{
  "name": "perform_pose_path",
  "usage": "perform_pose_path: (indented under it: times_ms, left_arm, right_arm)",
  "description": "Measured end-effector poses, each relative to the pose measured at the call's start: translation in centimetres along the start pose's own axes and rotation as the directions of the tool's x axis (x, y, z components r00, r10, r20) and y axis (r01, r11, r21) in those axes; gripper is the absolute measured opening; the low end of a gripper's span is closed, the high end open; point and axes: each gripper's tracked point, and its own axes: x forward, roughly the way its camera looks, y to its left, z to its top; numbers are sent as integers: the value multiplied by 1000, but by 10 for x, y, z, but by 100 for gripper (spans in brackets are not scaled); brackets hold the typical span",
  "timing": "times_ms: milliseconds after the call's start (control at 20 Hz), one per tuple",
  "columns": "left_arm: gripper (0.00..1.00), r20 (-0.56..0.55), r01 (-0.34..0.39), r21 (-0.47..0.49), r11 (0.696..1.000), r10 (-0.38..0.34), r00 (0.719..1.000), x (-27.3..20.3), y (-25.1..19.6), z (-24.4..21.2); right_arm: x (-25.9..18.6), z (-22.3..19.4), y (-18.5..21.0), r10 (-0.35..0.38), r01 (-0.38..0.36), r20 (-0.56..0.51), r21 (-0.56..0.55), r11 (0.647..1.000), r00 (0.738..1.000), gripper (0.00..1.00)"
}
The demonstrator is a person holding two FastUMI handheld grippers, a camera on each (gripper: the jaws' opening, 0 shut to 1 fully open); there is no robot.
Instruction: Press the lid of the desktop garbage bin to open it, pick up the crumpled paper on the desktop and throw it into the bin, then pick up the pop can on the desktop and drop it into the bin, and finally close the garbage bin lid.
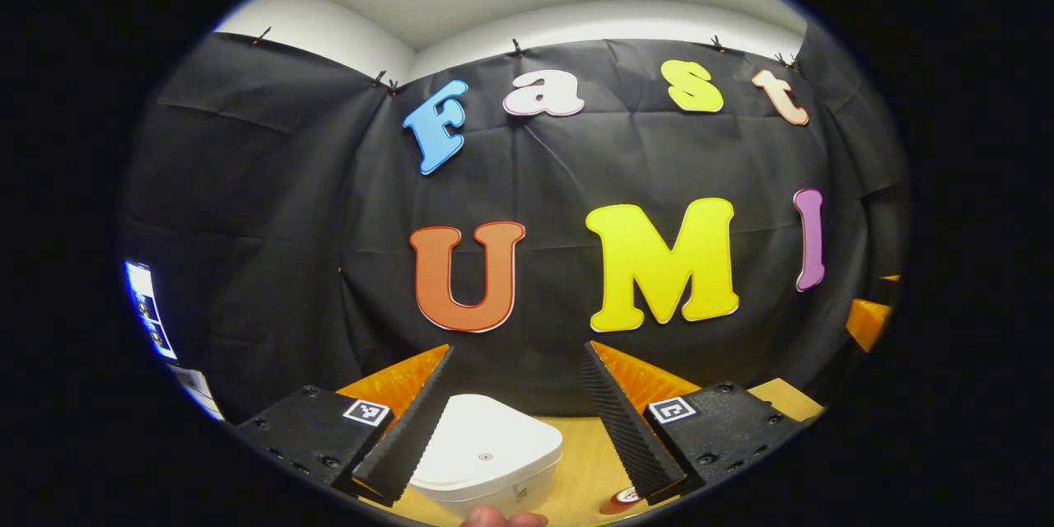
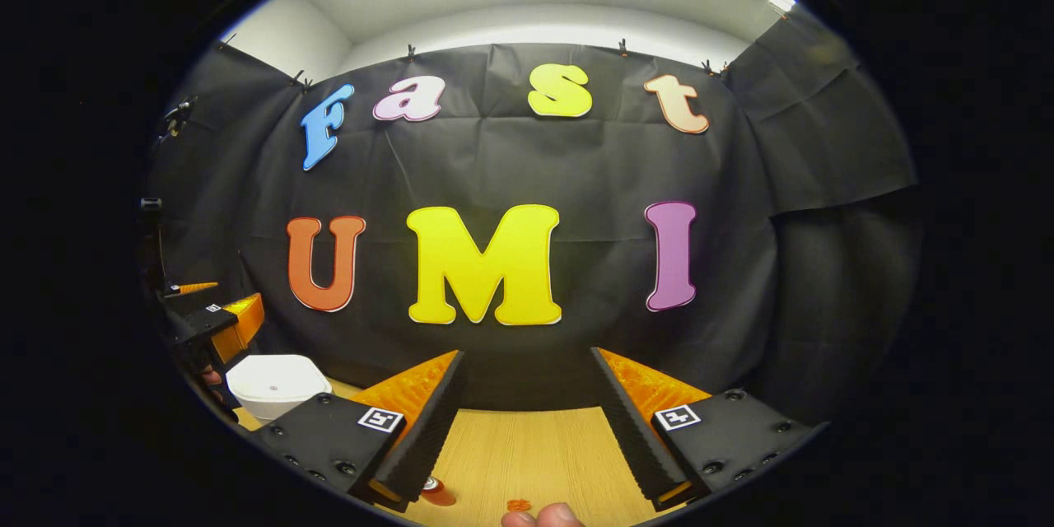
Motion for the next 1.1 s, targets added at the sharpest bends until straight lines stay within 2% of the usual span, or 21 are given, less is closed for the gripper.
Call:
perform_pose_path:
  times_ms: [250,300,350,400,450,500,750,800,850,1000,1100]
  left_arm:
    - [98,-71,-82,4,997,82,994,10,11,-22]
    - [100,-89,-97,9,995,97,991,12,15,-29]
    - [98,-106,-106,11,994,107,989,17,18,-35]
    - [89,-119,-116,10,993,116,986,21,19,-41]
    - [95,-132,-127,8,992,127,983,26,22,-46]
    - [90,-147,-133,6,991,132,980,29,23,-52]
    - [84,-205,-163,-1,987,160,966,40,27,-76]
    - [91,-217,-167,0,986,163,962,42,28,-80]
    - [81,-229,-171,0,985,167,959,43,28,-86]
    - [71,-265,-194,-4,981,186,946,46,30,-100]
    - [60,-300,-213,17,977,208,931,48,30,-116]
  right_arm:
    - [0,0,-4,3,-3,-7,-18,1000,1000,94]
    - [-1,-1,-6,2,-2,-8,-21,1000,1000,94]
    - [0,-1,-8,1,-1,-9,-25,1000,1000,94]
    - [-1,-2,-10,-1,1,-11,-30,1000,1000,94]
    - [-1,-2,-12,-2,1,-14,-35,999,1000,94]
    - [0,-4,-13,-3,2,-18,-36,999,1000,95]
    - [1,-3,-22,-9,8,-22,-45,999,1000,94]
    - [1,-3,-22,-9,8,-23,-46,999,1000,94]
    - [1,-4,-24,-9,7,-24,-47,999,1000,94]
    - [1,-6,-24,-4,3,-29,-56,998,1000,94]
    - [0,-10,-23,9,-11,-41,-61,998,999,94]
